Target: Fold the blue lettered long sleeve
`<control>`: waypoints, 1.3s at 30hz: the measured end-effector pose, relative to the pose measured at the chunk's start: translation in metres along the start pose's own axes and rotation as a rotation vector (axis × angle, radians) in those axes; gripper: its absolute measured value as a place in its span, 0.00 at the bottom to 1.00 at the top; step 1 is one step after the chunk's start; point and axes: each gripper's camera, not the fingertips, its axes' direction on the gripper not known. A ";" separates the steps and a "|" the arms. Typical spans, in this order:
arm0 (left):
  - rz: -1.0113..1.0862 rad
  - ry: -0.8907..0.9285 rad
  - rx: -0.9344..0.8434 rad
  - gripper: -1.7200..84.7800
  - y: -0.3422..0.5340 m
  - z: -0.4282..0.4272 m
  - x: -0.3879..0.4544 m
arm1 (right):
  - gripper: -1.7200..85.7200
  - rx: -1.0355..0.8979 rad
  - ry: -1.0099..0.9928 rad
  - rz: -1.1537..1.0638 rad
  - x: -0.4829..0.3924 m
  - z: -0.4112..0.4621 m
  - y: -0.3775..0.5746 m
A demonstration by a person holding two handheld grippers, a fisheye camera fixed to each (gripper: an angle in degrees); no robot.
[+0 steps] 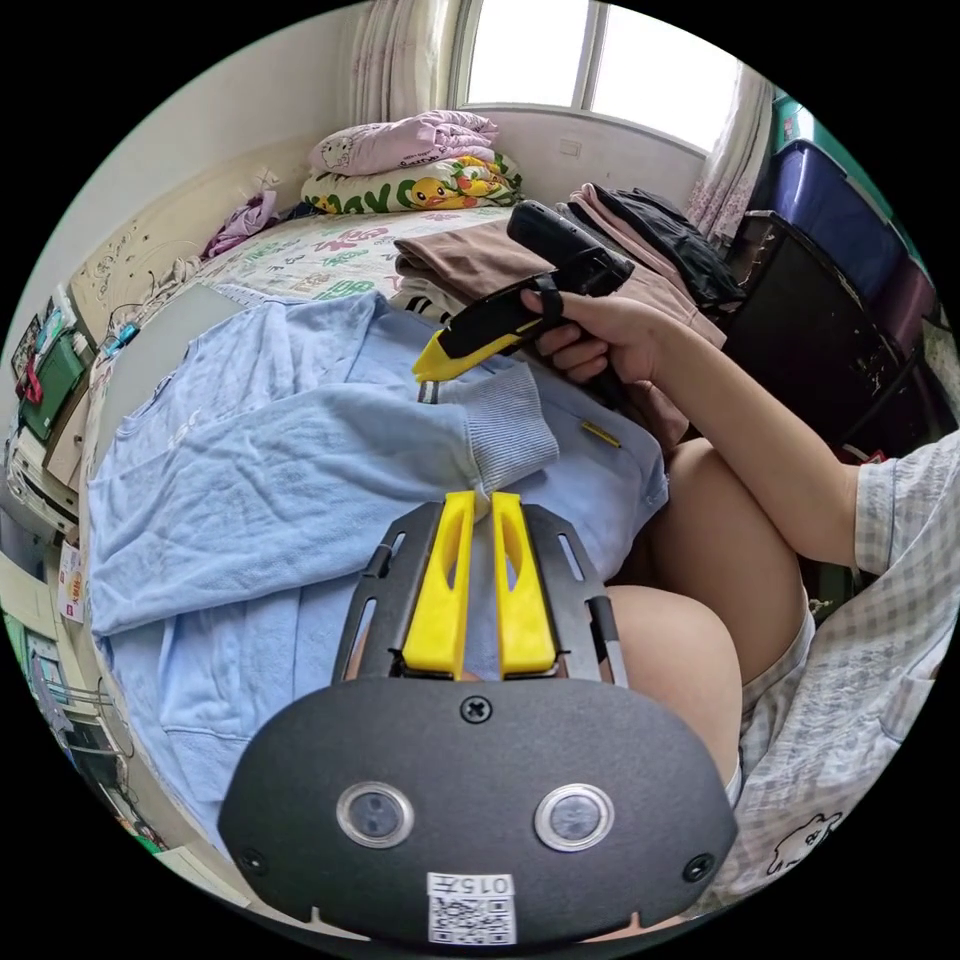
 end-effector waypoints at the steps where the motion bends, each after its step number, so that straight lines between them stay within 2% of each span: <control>1: 0.004 -0.007 -0.002 0.04 -0.001 0.000 0.001 | 0.12 -0.018 0.013 -0.009 -0.004 -0.001 -0.001; 5: 0.002 -0.008 -0.003 0.04 -0.002 0.000 0.001 | 0.13 -0.055 0.050 -0.002 -0.006 -0.002 -0.006; 14: -0.020 -0.006 0.008 0.04 -0.001 -0.002 -0.001 | 0.10 -0.070 -0.016 -0.017 -0.004 -0.025 0.000; 17: -0.021 -0.005 0.008 0.04 -0.001 -0.004 -0.002 | 0.06 0.015 -0.055 -0.036 -0.004 -0.045 0.007; 20: -0.028 0.000 0.012 0.04 -0.001 -0.005 -0.003 | 0.08 0.075 -0.112 -0.050 0.002 -0.060 0.016; 26: -0.037 0.004 0.019 0.04 -0.002 -0.009 -0.007 | 0.13 -0.087 -0.014 -0.028 0.008 -0.020 0.010; 32: -0.050 0.012 0.024 0.04 -0.004 -0.013 -0.011 | 0.14 -0.086 -0.069 -0.024 0.028 -0.012 0.020; 39: -0.078 0.016 0.027 0.03 -0.009 -0.020 -0.017 | 0.05 -0.091 0.054 -0.031 0.037 0.026 0.026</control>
